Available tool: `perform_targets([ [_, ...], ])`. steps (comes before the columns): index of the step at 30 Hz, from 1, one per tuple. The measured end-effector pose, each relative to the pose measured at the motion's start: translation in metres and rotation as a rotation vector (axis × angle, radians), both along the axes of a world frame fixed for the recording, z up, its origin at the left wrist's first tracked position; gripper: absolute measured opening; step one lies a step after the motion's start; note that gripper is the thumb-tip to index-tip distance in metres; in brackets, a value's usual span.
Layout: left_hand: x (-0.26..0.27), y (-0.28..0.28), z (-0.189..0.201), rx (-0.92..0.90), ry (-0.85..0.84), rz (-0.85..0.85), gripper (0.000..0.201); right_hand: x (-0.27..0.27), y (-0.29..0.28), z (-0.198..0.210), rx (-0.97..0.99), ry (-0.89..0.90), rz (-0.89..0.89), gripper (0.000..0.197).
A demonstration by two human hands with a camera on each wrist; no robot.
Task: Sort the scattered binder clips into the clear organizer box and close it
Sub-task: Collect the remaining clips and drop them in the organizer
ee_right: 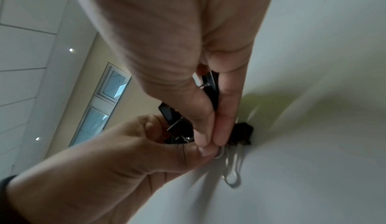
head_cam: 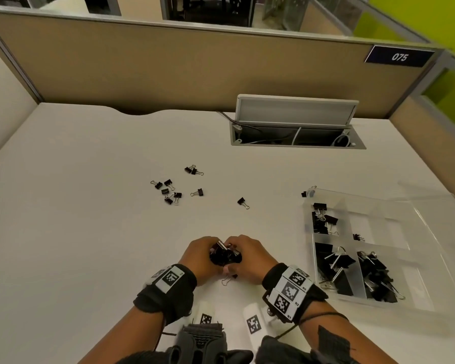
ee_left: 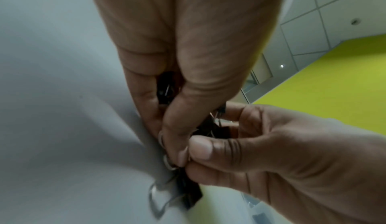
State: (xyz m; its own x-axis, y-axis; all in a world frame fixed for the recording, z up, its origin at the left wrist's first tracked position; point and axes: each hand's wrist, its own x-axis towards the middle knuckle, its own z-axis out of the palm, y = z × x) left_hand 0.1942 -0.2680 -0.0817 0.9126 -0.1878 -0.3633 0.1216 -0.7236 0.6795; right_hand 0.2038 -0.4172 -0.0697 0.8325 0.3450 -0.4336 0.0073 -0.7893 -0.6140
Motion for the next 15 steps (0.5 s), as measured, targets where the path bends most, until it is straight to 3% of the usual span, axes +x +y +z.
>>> perform_targets([
  [9,0.006,-0.011,0.047,-0.044,-0.069,-0.116,0.037,-0.008,-0.025,0.035,0.238,-0.05,-0.105,0.027],
  [15,0.037,-0.087,0.085,-0.058,-0.199,-0.226,0.028,0.001,-0.097,0.064,0.298,-0.179,-0.269,0.025],
])
